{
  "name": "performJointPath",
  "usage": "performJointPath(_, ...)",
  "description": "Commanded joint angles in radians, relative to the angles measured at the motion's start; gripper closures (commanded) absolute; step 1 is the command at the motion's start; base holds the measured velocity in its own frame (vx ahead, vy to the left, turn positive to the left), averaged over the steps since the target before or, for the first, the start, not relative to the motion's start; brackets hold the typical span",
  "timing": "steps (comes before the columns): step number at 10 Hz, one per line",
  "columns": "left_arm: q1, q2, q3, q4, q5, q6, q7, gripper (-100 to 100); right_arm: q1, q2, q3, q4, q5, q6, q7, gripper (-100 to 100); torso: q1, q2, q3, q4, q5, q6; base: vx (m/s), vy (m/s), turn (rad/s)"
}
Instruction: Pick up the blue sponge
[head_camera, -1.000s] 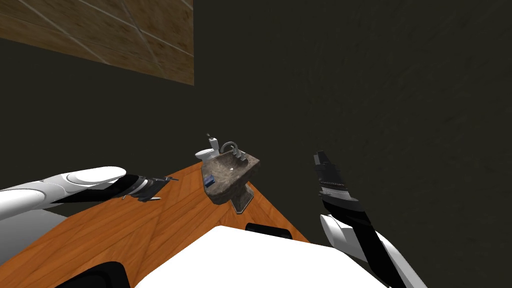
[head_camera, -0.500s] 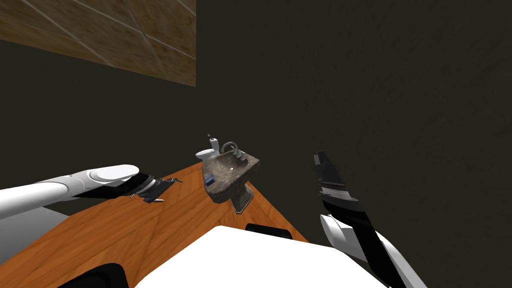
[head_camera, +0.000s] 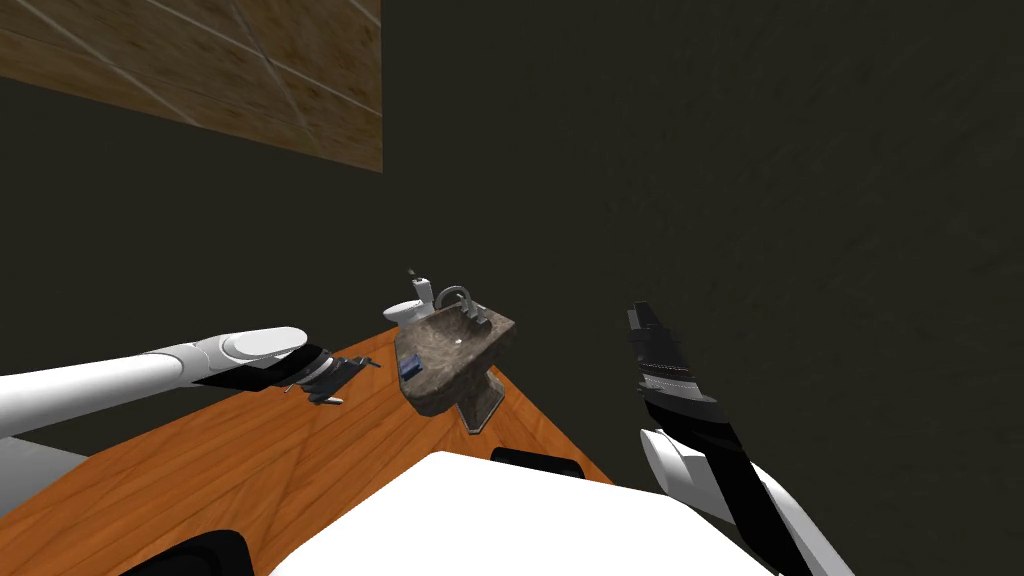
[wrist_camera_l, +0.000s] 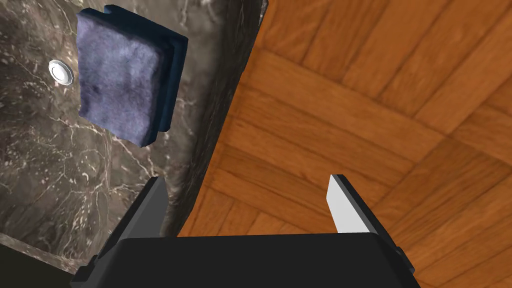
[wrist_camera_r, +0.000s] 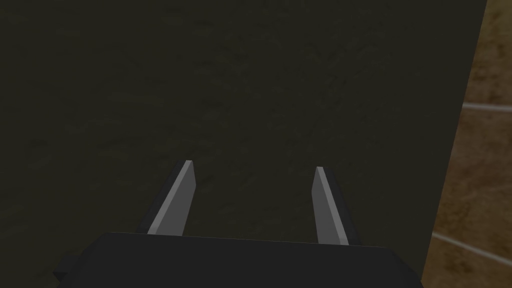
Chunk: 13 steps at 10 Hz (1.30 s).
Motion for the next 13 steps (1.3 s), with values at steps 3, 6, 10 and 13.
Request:
performJointPath(3,0.032,0.053,-0.009,-0.063,0.027,0.004,-0.025,-100,0.0,0.0,0.0,0.0,0.0,0.0,0.0,0,0.0,0.0,0.0,0.0,0.0,0.0,0.049,-0.003,-0.071)
performJointPath(6,0.06,0.089,-0.004,-0.133,0.031,0.009,-0.035,-100,0.0,0.0,0.0,0.0,0.0,0.0,0.0,0,0.0,0.0,0.0,0.0,0.0,0.0,0.046,-0.006,-0.072)
performJointPath(10,0.061,0.094,0.0,-0.144,0.028,0.004,-0.034,0,0.0,0.0,0.0,0.0,0.0,0.0,0.0,0,0.0,0.002,0.001,0.001,0.0,-0.001,0.022,-0.001,-0.034)
performJointPath(13,0.097,0.062,-0.044,-0.168,0.051,0.08,-0.036,-100,0.0,0.0,0.0,0.0,0.0,0.0,0.0,0,0.002,0.005,0.003,0.001,0.0,0.0,-0.026,0.016,-0.22)
